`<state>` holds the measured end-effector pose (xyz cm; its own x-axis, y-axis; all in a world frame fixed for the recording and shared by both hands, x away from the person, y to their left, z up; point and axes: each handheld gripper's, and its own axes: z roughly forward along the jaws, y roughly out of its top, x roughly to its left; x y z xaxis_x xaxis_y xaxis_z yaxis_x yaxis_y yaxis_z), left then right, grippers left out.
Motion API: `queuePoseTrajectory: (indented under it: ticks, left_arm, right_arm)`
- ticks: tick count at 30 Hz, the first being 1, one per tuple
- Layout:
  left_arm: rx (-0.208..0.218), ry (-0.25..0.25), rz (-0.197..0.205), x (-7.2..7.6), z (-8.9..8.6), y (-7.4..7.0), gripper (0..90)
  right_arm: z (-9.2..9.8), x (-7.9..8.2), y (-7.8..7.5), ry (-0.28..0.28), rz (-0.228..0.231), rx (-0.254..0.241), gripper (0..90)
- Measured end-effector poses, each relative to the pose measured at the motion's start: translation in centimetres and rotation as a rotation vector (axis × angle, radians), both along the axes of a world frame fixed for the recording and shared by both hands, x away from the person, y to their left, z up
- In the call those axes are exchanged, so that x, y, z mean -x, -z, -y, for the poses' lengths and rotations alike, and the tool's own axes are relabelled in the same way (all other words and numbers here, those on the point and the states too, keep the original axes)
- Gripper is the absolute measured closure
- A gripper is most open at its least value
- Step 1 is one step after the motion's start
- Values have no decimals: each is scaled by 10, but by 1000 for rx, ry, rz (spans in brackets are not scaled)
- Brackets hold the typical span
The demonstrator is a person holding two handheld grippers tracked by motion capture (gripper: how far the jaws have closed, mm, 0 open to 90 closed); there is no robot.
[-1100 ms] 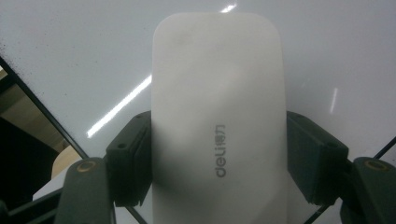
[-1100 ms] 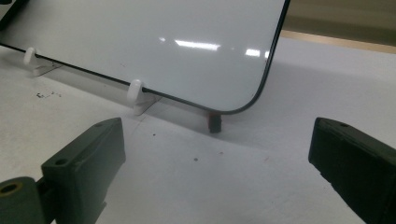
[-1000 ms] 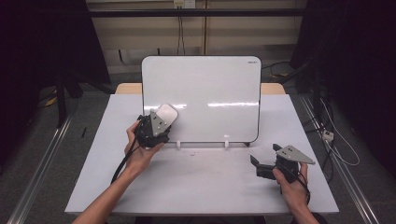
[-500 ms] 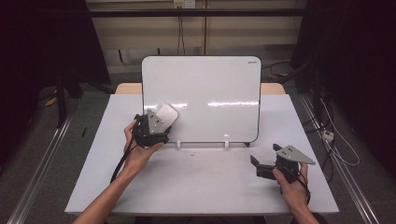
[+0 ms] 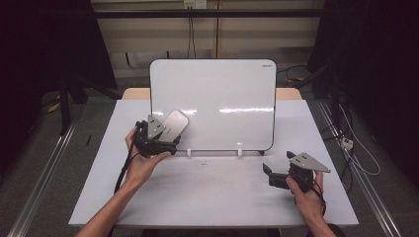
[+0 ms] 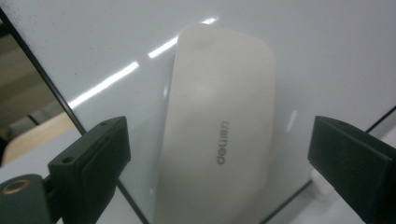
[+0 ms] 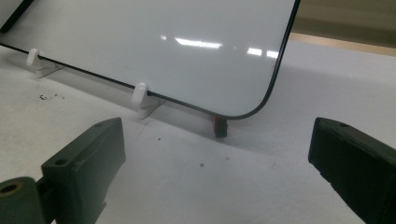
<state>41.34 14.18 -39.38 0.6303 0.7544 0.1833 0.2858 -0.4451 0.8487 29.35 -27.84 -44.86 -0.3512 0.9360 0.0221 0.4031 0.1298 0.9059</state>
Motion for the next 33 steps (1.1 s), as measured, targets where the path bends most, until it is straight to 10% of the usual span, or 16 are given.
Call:
queuePoseTrajectory:
  ticks: [11, 18, 33]
  left_arm:
    - [54, -20, -87, 12, -12, -12, 45]
    - [104, 0, -68, 25, -23, -9, 45]
    - [77, -52, -41, 59, -45, 4, 48]
  right_arm:
    - [0, 1, 0, -8, 2, 0, 38]
    - [1, 3, -1, -11, 2, -1, 38]
    - [-1, 3, -1, -18, 1, 6, 39]
